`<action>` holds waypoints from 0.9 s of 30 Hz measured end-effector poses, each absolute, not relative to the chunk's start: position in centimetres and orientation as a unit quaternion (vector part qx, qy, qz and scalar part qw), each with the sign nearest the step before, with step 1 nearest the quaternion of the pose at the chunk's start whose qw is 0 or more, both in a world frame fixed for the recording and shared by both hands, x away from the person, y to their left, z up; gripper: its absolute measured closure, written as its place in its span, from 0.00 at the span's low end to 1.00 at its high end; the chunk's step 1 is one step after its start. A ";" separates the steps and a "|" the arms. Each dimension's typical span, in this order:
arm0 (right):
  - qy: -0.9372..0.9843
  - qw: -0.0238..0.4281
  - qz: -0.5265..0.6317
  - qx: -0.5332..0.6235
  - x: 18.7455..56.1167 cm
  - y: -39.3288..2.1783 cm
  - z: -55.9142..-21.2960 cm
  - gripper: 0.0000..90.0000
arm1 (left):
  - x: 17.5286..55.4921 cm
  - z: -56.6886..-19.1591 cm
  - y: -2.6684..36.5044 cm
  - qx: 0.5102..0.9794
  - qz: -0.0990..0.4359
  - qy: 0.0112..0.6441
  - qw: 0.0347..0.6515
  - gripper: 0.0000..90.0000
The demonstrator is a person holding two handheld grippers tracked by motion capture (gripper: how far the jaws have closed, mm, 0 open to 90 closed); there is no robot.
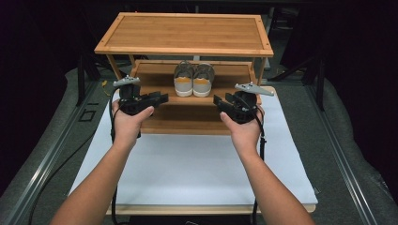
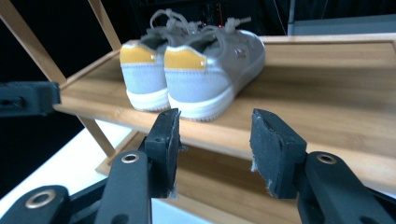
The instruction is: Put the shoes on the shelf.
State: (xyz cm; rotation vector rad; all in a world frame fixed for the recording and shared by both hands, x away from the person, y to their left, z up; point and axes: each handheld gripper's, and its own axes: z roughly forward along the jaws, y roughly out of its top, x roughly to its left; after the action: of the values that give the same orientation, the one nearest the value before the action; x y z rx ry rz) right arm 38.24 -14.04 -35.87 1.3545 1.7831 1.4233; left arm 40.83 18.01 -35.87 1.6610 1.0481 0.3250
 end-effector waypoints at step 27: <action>0.668 0.252 0.492 0.499 31.5 -16.3 -39.9 0.53 | 34.1 -39.2 21.6 0.710 0.172 0.426 0.534 0.56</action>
State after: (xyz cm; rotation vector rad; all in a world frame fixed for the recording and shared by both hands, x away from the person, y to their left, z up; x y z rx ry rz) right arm 31.49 -16.28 -39.95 1.3571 1.8161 1.3368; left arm 34.12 21.64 -39.22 1.6912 1.0163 0.4104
